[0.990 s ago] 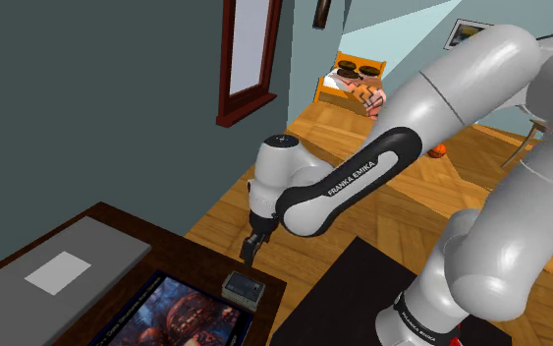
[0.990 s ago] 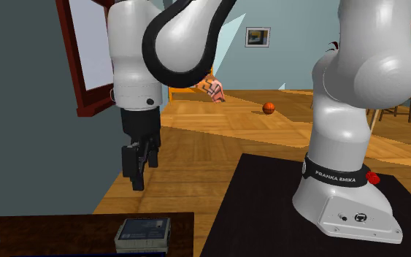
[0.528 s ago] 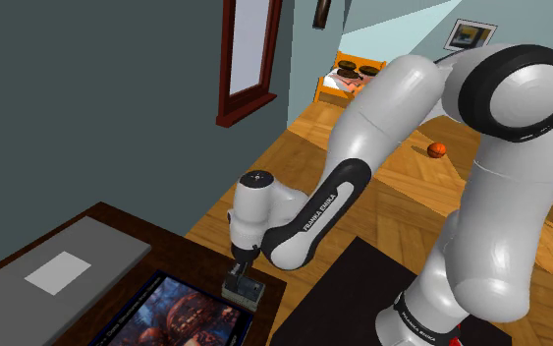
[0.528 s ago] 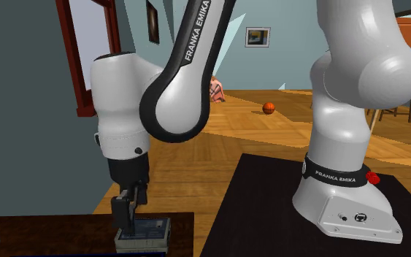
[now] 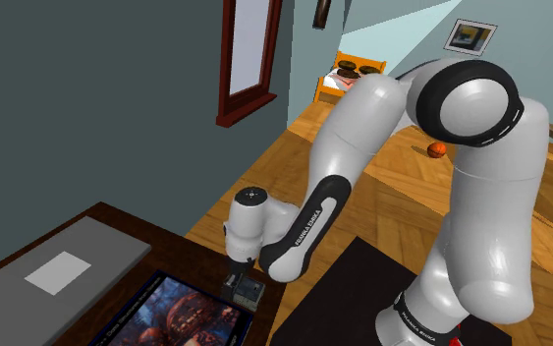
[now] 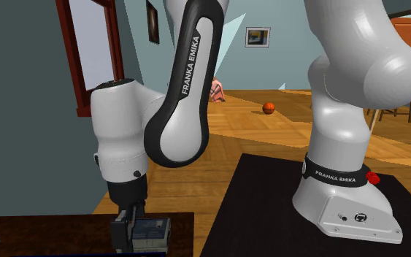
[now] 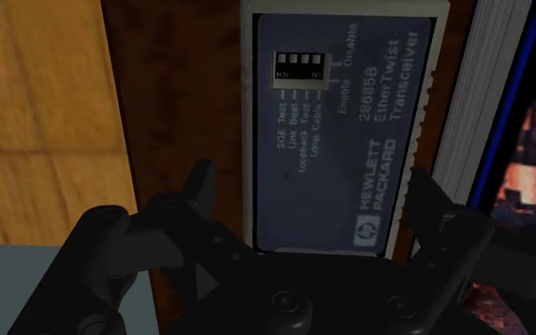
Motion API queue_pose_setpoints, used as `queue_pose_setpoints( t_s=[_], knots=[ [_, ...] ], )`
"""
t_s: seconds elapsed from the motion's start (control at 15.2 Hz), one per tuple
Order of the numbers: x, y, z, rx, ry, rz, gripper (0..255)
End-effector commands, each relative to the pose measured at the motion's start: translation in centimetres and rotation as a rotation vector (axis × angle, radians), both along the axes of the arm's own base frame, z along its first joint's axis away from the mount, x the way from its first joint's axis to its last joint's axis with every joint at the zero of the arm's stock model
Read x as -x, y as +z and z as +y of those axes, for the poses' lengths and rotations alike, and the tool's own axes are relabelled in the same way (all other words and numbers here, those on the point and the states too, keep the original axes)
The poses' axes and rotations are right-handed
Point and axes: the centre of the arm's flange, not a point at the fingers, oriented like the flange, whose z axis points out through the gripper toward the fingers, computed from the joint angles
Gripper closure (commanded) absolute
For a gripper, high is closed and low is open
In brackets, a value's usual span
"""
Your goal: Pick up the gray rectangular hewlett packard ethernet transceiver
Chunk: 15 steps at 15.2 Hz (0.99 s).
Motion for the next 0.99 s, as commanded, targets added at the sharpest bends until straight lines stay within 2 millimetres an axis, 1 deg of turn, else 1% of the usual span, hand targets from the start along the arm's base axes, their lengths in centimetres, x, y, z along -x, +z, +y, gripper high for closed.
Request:
queue_pose_setpoints(
  t_s=[0.0,0.07,0.66,0.92],
  knots=[
    [0.5,-0.9,0.3,0.003,0.008,0.012,0],
    [0.5,-0.9,0.3,0.003,0.008,0.012,255],
    [0.5,-0.9,0.3,0.003,0.008,0.012,255],
    [0.5,1.2,0.3,0.003,0.008,0.012,255]
  ],
)
